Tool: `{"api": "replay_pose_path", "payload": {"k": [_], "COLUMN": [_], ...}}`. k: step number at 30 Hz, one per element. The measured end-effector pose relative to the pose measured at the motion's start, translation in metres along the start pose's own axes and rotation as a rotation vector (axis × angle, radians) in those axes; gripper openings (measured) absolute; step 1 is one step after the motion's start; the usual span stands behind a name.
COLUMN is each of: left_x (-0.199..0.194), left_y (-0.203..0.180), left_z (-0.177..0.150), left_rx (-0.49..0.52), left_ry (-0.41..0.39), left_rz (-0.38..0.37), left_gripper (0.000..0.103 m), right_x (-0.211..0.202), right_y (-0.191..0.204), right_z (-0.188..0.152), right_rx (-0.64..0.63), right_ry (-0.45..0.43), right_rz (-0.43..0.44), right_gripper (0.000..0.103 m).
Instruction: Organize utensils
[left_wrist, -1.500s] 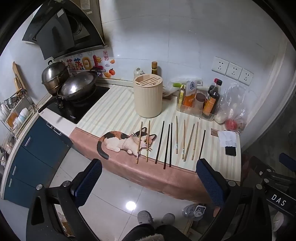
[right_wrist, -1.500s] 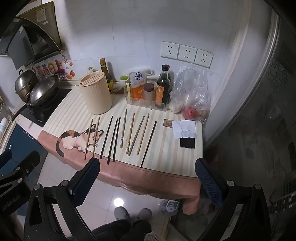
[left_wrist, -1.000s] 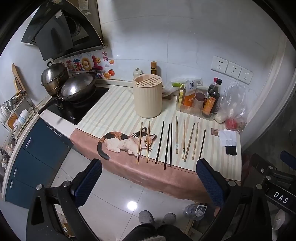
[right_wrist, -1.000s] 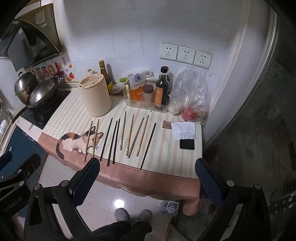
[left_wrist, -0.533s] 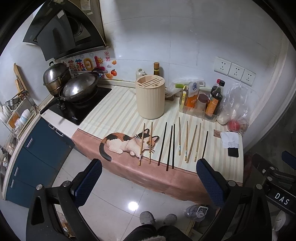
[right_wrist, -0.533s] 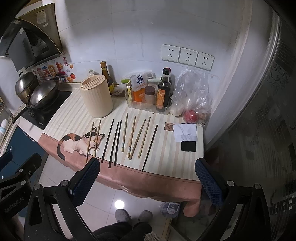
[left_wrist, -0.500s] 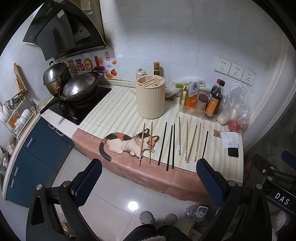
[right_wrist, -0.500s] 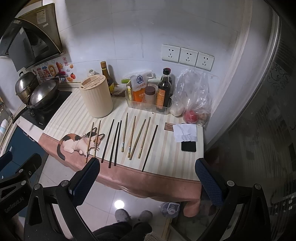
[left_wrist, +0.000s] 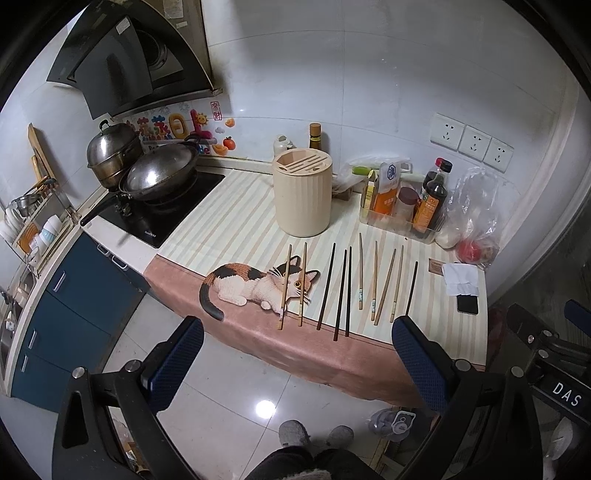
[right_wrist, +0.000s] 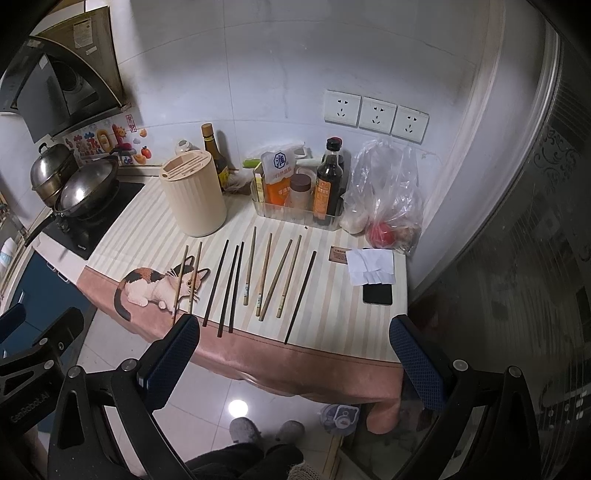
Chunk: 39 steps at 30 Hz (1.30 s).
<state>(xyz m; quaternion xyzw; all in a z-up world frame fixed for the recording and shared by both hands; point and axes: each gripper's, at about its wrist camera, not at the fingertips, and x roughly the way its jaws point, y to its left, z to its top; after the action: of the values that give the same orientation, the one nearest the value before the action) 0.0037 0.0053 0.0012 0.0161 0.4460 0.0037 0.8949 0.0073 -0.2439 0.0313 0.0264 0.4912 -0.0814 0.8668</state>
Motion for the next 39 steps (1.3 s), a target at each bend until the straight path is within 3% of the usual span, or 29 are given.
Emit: {"api": "replay_pose_path", "payload": {"k": [39], "left_x": [0.0077], "left_y": [0.0012], "left_z": [-0.0014], "left_rx": [-0.001], "left_ry": [0.008], "left_rz": [0.002], "left_gripper": [0.103], "right_x": [0.0017], "right_y": [0.0013], "right_z": [0.0006], "right_rx": [0.001], "right_ry": [-0.003], "right_rz": [-0.001], "right_gripper": [0.103]}}
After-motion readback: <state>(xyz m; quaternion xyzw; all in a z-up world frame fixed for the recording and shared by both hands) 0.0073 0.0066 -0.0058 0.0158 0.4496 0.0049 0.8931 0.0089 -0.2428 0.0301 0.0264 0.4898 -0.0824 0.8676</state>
